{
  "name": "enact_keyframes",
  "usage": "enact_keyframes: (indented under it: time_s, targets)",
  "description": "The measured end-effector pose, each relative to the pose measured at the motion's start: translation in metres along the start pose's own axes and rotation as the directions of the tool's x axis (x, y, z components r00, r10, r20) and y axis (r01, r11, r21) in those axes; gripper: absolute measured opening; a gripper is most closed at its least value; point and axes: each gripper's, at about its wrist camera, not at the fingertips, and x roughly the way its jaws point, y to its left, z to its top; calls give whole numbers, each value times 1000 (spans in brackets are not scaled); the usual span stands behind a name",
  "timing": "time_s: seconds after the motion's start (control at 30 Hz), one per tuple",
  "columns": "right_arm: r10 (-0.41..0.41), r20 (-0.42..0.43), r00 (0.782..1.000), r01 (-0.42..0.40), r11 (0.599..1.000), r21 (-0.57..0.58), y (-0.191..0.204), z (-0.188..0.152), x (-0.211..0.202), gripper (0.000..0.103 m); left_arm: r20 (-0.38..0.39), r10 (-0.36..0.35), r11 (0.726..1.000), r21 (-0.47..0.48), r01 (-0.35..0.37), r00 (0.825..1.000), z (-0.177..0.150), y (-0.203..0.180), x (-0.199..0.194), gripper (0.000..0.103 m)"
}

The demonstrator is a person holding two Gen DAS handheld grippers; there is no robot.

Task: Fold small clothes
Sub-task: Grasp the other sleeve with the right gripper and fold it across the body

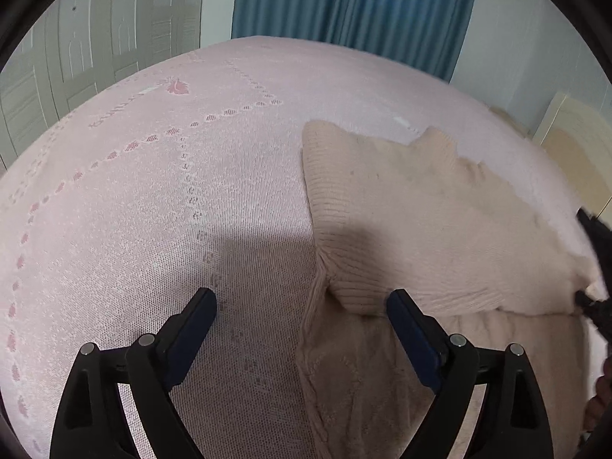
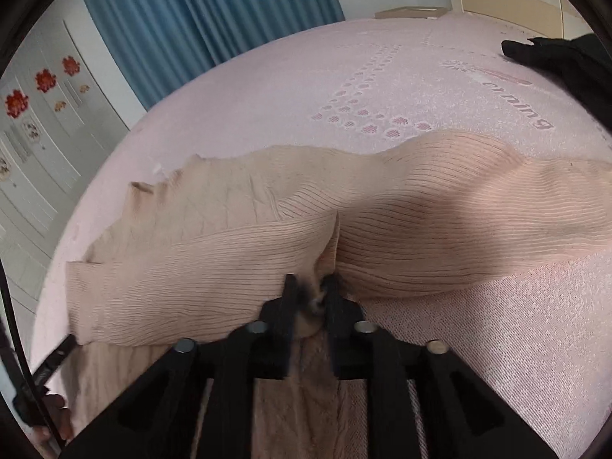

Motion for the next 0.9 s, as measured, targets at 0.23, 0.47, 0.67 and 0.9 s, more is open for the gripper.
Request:
enact_keyframes:
  time_s: [0.23, 0.47, 0.67, 0.9]
  targets:
    - [-127, 76, 989, 127, 992, 8, -66, 5, -53, 54, -6, 30, 999, 21, -30, 1000, 0, -5, 0, 93]
    - [-254, 59, 965, 243, 958, 153, -193, 20, -84, 64, -8, 42, 999, 29, -41, 999, 0, -6, 1, 94]
    - [-177, 17, 984, 170, 965, 198, -217, 26, -70, 68, -15, 56, 998, 41, -55, 998, 0, -9, 2, 95]
    - [-159, -13, 987, 157, 951, 265, -222, 41, -52, 69, -18, 62, 997, 44, -61, 998, 1, -10, 2, 96]
